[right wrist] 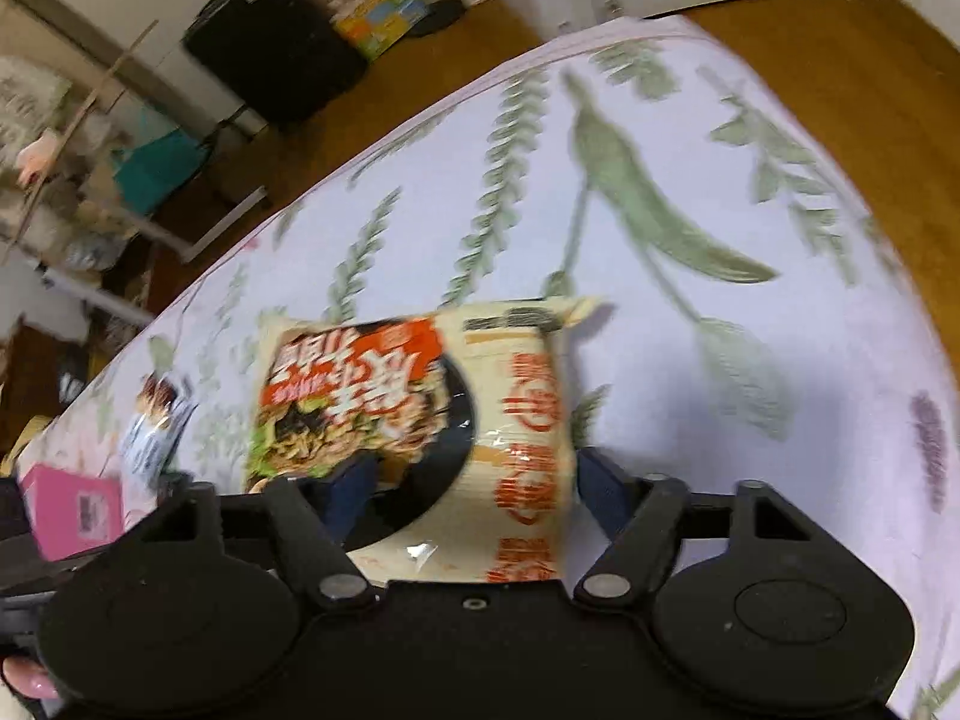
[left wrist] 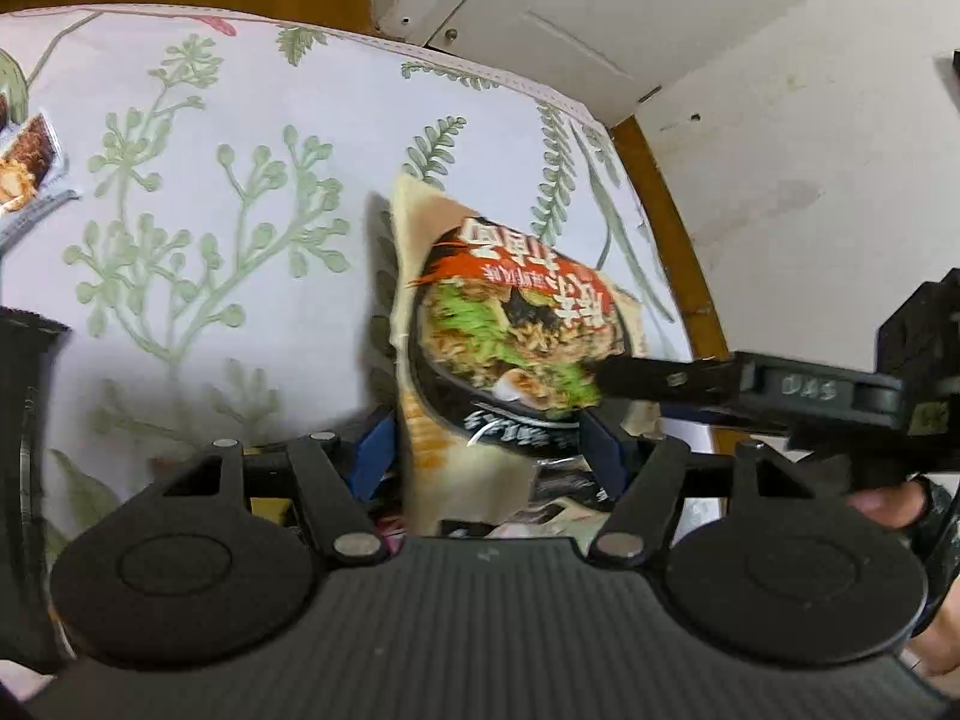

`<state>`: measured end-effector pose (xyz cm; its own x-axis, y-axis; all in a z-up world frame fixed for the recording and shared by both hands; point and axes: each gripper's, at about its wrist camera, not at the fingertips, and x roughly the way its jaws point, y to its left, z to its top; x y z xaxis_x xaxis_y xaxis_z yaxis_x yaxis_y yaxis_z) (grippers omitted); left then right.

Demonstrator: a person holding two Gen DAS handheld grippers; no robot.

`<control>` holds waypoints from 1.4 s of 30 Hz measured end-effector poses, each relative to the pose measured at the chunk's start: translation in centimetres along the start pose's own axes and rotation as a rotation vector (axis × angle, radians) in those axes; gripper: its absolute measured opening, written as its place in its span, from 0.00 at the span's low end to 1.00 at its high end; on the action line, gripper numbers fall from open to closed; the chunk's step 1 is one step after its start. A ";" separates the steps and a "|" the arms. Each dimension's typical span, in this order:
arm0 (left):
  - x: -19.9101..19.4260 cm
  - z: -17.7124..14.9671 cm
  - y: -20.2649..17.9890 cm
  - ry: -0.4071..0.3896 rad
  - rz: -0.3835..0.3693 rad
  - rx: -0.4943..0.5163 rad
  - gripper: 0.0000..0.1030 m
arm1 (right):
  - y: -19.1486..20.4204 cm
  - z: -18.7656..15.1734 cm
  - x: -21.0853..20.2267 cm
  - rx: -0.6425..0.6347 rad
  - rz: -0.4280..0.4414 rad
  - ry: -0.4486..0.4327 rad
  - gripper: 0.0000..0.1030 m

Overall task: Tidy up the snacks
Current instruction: 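Grasp the noodle-pictured bag with the left tool while the right tool grips it, then carry the noodle-pictured bag into the pink box and release it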

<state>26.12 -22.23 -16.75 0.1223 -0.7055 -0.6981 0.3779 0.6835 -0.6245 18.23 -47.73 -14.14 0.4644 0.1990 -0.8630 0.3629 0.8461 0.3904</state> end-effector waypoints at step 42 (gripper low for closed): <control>-18.8 -11.5 1.0 0.075 0.263 0.071 0.54 | 19.6 -13.2 -5.1 -0.469 -0.025 0.178 0.55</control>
<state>13.71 -6.14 -8.32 0.1580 -0.4879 -0.8585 0.4060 0.8246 -0.3939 12.30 -25.63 -6.36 0.2999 0.2223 -0.9277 -0.0492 0.9748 0.2177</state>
